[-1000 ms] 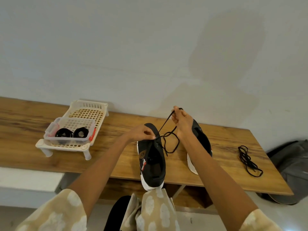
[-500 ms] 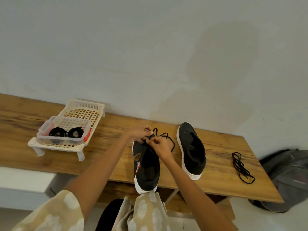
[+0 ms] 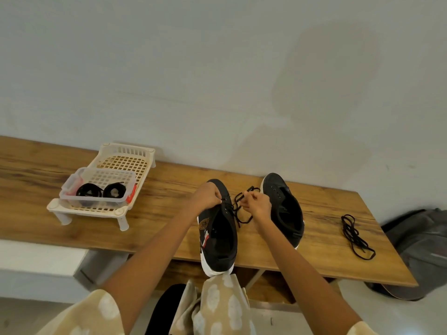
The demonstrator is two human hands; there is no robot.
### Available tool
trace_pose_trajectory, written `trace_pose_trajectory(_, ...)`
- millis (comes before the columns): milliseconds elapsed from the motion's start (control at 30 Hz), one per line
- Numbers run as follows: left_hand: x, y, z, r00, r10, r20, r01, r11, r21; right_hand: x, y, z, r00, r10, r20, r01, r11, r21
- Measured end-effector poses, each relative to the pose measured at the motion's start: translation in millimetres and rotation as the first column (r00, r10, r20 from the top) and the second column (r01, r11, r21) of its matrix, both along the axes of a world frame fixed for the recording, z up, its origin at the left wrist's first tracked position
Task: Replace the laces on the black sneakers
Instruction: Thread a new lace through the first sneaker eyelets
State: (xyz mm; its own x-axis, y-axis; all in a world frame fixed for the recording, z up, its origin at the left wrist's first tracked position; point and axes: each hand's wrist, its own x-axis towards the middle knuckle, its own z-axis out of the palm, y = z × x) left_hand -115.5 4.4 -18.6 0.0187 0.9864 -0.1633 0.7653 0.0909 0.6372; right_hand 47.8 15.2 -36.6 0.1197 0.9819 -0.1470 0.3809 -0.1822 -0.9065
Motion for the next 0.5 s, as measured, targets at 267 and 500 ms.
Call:
trace_pose_trajectory(267,-12,-2,-3,0.970,-0.168,-0.175,0.177,0.984,0.035,5,-1,-9,0.982,0.102,0.157,-0.089,0.993,-0.082)
trace_pose_trajectory(500,-18,-6,-19,0.931,0.168,0.324,-0.135,0.983,-0.122,-21,-9,14,0.801,0.436,0.409,-0.513,0.853,0.096)
